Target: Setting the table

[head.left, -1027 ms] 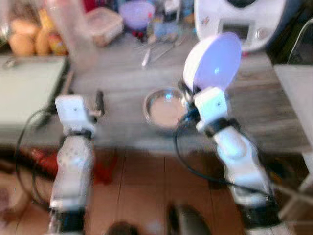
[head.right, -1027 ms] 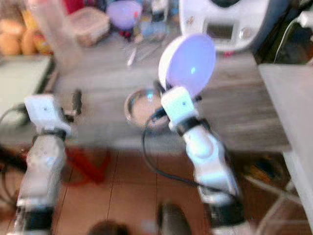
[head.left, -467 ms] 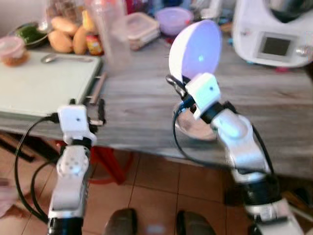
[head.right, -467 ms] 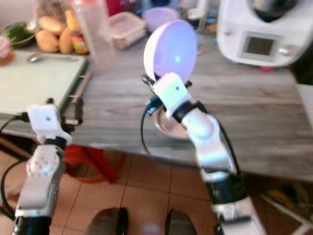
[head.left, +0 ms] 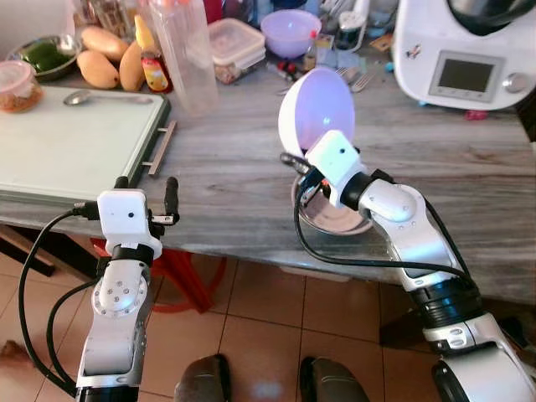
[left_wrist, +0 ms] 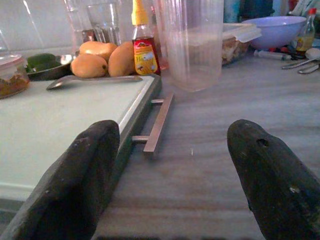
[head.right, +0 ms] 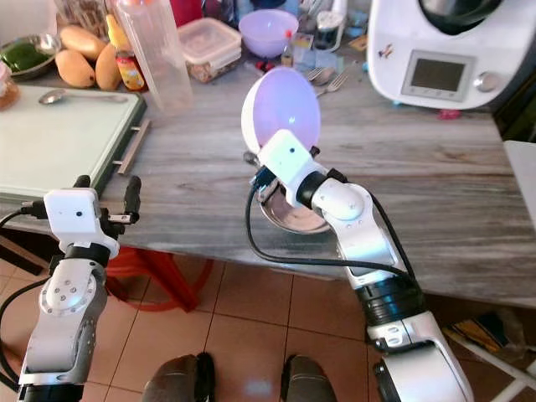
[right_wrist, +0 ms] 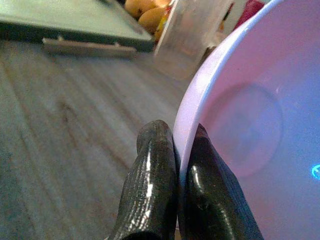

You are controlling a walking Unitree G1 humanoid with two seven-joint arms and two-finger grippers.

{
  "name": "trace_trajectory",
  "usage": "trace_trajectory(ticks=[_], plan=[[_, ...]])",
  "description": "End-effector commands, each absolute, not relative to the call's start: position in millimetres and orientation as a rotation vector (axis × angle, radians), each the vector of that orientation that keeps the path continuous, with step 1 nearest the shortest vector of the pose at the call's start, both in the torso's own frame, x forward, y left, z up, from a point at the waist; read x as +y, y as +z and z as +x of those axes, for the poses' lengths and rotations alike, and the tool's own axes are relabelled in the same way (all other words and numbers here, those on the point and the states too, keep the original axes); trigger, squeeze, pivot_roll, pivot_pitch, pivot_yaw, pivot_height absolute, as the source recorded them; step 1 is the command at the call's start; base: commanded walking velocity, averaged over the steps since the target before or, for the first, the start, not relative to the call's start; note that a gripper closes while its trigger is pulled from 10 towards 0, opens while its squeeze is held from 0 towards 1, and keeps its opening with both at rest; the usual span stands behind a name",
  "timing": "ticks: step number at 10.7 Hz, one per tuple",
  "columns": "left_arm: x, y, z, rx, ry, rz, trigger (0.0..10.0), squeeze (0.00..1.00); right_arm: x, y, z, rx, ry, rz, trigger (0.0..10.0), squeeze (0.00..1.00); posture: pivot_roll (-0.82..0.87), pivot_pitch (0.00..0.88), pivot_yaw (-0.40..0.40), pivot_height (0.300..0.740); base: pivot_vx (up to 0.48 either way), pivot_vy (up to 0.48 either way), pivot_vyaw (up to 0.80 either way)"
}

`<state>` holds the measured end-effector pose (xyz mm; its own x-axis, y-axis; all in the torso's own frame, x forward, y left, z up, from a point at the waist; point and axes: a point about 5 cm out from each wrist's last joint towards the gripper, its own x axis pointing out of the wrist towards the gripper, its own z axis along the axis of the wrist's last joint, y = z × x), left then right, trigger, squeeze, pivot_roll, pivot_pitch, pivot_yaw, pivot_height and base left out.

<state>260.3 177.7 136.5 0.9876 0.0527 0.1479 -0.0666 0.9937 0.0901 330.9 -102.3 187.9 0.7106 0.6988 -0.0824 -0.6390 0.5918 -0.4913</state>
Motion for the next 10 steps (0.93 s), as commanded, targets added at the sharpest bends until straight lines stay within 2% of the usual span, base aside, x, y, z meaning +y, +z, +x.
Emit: trace_trajectory(ticks=[1,5,7,8,9,10], plan=[[178,138,258,-0.148,0.059,0.102,10.0,0.0,-99,194,332,-0.149,0.808,-0.553,10.0,0.0,-0.02,0.177,0.024,0.74,0.0,0.0,0.0],[177,134,253,-0.099,0.063,0.056,10.0,0.0,-92,192,337,-0.165,0.958,-0.66,10.0,0.0,0.0,0.202,0.03,0.74,0.0,0.0,0.0],[174,135,251,-0.095,0.056,0.049,10.0,0.0,-95,192,346,-0.151,0.963,-0.727,10.0,0.0,0.0,0.208,0.025,0.74,0.0,0.0,0.0],[173,135,251,-0.093,0.054,0.046,10.0,0.0,-96,192,349,-0.15,0.967,-0.736,10.0,0.66,0.0,0.208,0.023,0.74,0.0,0.0,0.0],[173,134,251,-0.09,0.054,0.043,10.0,0.0,-98,190,350,-0.157,0.962,-0.772,10.0,0.94,0.0,0.209,0.022,0.74,0.0,0.0,0.0],[173,134,250,-0.087,0.055,0.041,10.0,0.0,-99,188,349,-0.155,0.968,-0.778,10.0,0.95,0.0,0.211,0.021,0.74,0.0,0.0,0.0]])
